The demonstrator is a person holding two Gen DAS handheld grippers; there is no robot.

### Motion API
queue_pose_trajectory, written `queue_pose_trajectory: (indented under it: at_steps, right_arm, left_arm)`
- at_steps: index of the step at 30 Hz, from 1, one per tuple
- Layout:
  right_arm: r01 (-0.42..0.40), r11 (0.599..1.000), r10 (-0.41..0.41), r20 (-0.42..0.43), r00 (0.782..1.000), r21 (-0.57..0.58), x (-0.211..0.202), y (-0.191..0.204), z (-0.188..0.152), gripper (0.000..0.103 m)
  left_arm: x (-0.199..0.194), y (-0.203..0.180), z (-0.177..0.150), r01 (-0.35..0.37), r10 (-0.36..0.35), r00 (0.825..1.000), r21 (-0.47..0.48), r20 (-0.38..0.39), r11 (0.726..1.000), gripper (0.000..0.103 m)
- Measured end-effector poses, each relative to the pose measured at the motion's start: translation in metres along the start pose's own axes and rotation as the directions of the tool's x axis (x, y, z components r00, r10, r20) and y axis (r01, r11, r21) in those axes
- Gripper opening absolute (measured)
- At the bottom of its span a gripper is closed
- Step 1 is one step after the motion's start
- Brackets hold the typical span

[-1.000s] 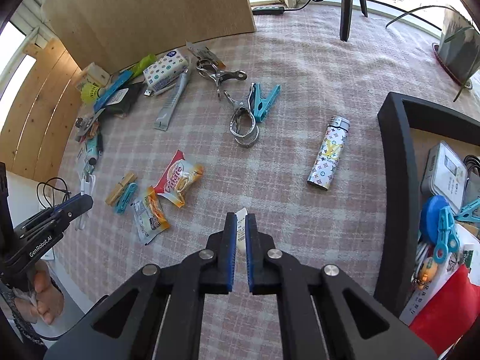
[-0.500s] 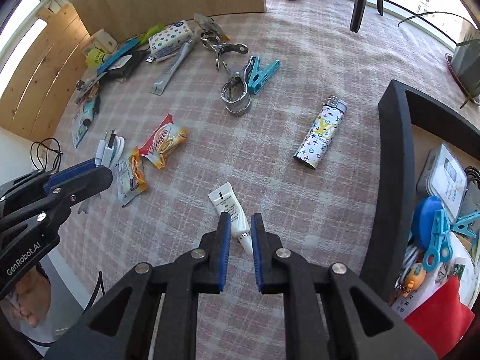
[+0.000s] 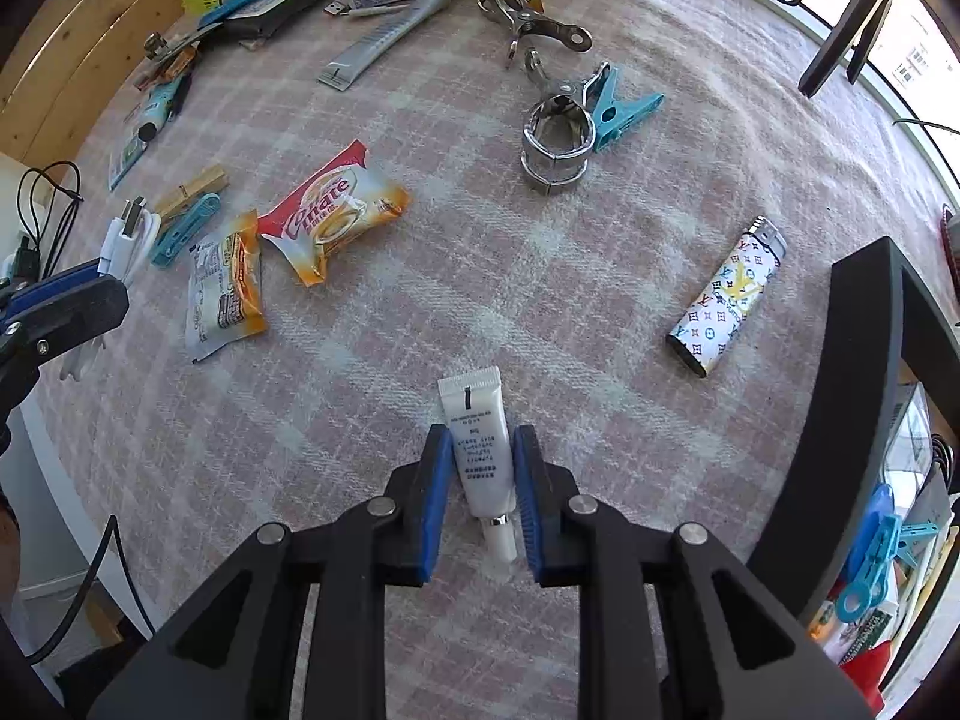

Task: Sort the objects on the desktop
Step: 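Carry the tube and cable to the black tray and release both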

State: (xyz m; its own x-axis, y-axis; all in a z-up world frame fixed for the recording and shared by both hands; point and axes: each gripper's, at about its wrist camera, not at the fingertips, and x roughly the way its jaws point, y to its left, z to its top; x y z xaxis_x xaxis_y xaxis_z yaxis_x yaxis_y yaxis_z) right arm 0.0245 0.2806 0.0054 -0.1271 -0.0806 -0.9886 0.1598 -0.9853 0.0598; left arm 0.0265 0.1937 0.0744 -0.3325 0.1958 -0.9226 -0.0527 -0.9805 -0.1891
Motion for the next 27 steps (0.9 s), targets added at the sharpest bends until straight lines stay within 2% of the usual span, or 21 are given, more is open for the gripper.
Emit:
queue_pose_trajectory:
  at_steps: [1,2,3,9,14,20,24,27]
  right_arm:
    - [0.001,1.000,-0.001,-0.003,1.000,0.006,0.000,0.000,-0.001,0.019]
    - [0.009,1.000,-0.009,-0.003,1.000,0.001,0.000,0.001,-0.003,0.011]
    - [0.018,1.000,-0.018,-0.004,1.000,-0.003,0.000,0.001,-0.005,0.007]
    - [-0.038,0.993,0.033,0.041,0.999,0.112,-0.007,-0.019,-0.019,0.007]
    - [-0.088,0.977,0.069,0.107,0.992,0.192,-0.031,-0.045,-0.033,0.007]
    - [-0.109,0.954,0.053,0.202,0.978,0.278,-0.081,-0.094,-0.054,0.007]
    - [-0.098,0.933,0.008,0.251,0.968,0.346,-0.109,-0.135,-0.071,0.007]
    - [-0.098,0.910,-0.021,0.281,0.960,0.402,-0.130,-0.167,-0.097,0.007]
  left_arm:
    - [0.000,-0.001,0.000,0.001,-0.001,1.000,0.001,-0.001,1.000,0.014]
    - [0.001,-0.002,0.000,0.002,-0.002,1.000,0.003,-0.001,1.000,0.014]
    - [0.001,-0.004,0.000,0.005,-0.005,1.000,0.005,-0.002,1.000,0.014]
    - [0.002,-0.016,0.002,0.016,-0.016,1.000,0.034,-0.005,0.999,0.014]
    - [0.003,-0.039,0.006,0.031,-0.030,0.999,0.074,-0.010,0.997,0.014]
    - [0.002,-0.093,0.019,0.070,-0.070,0.998,0.155,-0.006,0.985,0.014]
    - [0.002,-0.140,0.029,0.117,-0.118,0.993,0.211,-0.009,0.970,0.014]
    - [0.003,-0.178,0.033,0.145,-0.147,0.989,0.257,-0.012,0.956,0.014]
